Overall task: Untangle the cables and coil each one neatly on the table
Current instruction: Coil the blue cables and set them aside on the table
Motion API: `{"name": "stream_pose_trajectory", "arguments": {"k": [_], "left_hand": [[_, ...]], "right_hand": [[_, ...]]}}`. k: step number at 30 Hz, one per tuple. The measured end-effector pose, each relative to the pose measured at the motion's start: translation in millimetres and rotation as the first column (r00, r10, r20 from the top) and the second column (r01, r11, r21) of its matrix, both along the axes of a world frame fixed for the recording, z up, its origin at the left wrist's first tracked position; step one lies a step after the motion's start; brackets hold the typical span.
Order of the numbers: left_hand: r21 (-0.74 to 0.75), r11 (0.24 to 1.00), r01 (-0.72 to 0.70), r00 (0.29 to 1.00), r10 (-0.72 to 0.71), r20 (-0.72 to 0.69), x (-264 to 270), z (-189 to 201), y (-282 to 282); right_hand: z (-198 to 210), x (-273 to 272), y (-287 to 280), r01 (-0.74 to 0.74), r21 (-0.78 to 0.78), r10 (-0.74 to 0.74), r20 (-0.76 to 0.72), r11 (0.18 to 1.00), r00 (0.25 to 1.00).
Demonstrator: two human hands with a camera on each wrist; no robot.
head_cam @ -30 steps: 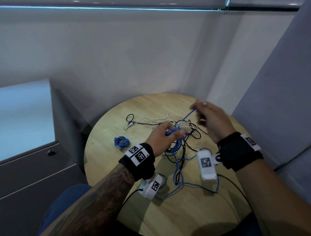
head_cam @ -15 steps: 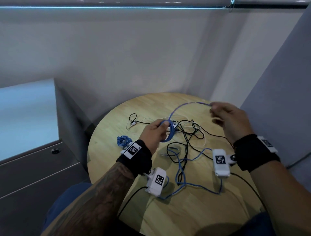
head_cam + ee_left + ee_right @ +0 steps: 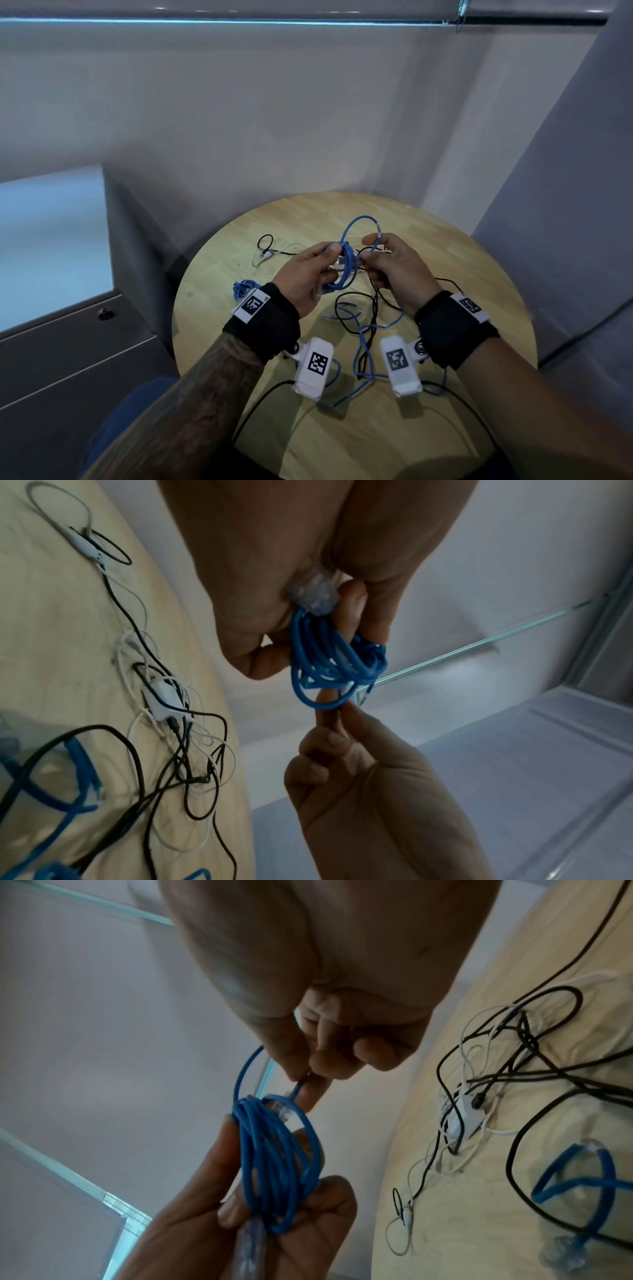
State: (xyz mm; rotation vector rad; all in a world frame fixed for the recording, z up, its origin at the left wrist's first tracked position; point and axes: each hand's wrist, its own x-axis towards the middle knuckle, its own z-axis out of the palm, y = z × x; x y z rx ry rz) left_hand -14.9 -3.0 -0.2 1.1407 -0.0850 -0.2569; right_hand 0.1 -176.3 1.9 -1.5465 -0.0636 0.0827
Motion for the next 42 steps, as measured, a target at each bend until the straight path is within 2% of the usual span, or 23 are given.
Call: {"name": "stream_pose_trajectory", "arguments": {"k": [4, 7, 13, 15, 18, 21, 26, 30, 36, 39, 41, 42], "left_hand": [[-0.060, 0.995, 0.081, 0.996, -0.083, -0.043, 0.2, -1.5, -0.8], [-0.174, 0.963, 0.205, 0.975, -0.216, -0.050, -3.8, 1.6, 0.5], [-0.255, 0.944, 0.207, 0.964, -0.242, -0.113, -4.0, 6.8, 3.6], [-0.272, 0.937, 0.220, 0.957, -0.262, -0.126, -5.1, 6.5, 3.3], [-0.243, 0.948, 0.205, 0.968, -0.233, -0.093, -7.4, 8.4, -0.5], [-0.162, 0.971, 0.178, 0.984, -0.179, 0.006, -7.3, 8.0, -8.0], [-0.080, 0.997, 0.005, 0.997, 0.002, 0.081, -8.5, 1.5, -18.8], [0.067, 0.993, -0.093, 0.977, 0.079, 0.196, -12.1, -0.9, -28.3], [0.286, 0.942, -0.178, 0.954, 0.095, 0.283, -13.0, -6.1, -29.2], [0.219, 0.950, -0.225, 0.957, 0.173, 0.232, -11.3, -5.1, -28.3], [0.155, 0.963, -0.222, 0.965, 0.194, 0.176, -9.3, -2.5, -24.8], [0.128, 0.969, -0.210, 0.968, 0.187, 0.167, -8.3, -2.4, -22.9]], "right_hand": [[1.2, -6.7, 6.3, -0.028, 0.115, 0.033, -0.041, 0.993, 0.999], [3.7, -14.5, 13.5, -0.097, 0.106, 0.102, -0.036, 0.990, 0.994], [7.6, -25.8, 22.7, -0.193, 0.220, 0.195, 0.012, 0.956, 0.981], [7.6, -29.9, 25.6, -0.207, 0.184, 0.207, 0.017, 0.961, 0.978], [9.9, -31.1, 28.3, -0.169, 0.144, 0.166, 0.035, 0.975, 0.986], [15.7, -30.1, 30.3, -0.043, 0.145, 0.029, 0.096, 0.989, 0.995], [12.0, -25.8, 27.7, 0.122, -0.031, -0.110, 0.252, 0.992, 0.962], [9.7, -17.0, 22.8, 0.267, -0.127, -0.216, 0.315, 0.955, 0.924], [5.2, -11.3, 14.6, 0.291, -0.238, -0.186, 0.383, 0.926, 0.905], [7.1, -14.8, 15.6, 0.315, -0.267, -0.163, 0.469, 0.911, 0.868], [12.7, -19.0, 15.8, 0.273, -0.177, -0.169, 0.451, 0.946, 0.877], [16.2, -20.1, 16.0, 0.242, -0.094, -0.187, 0.393, 0.966, 0.900]]}}
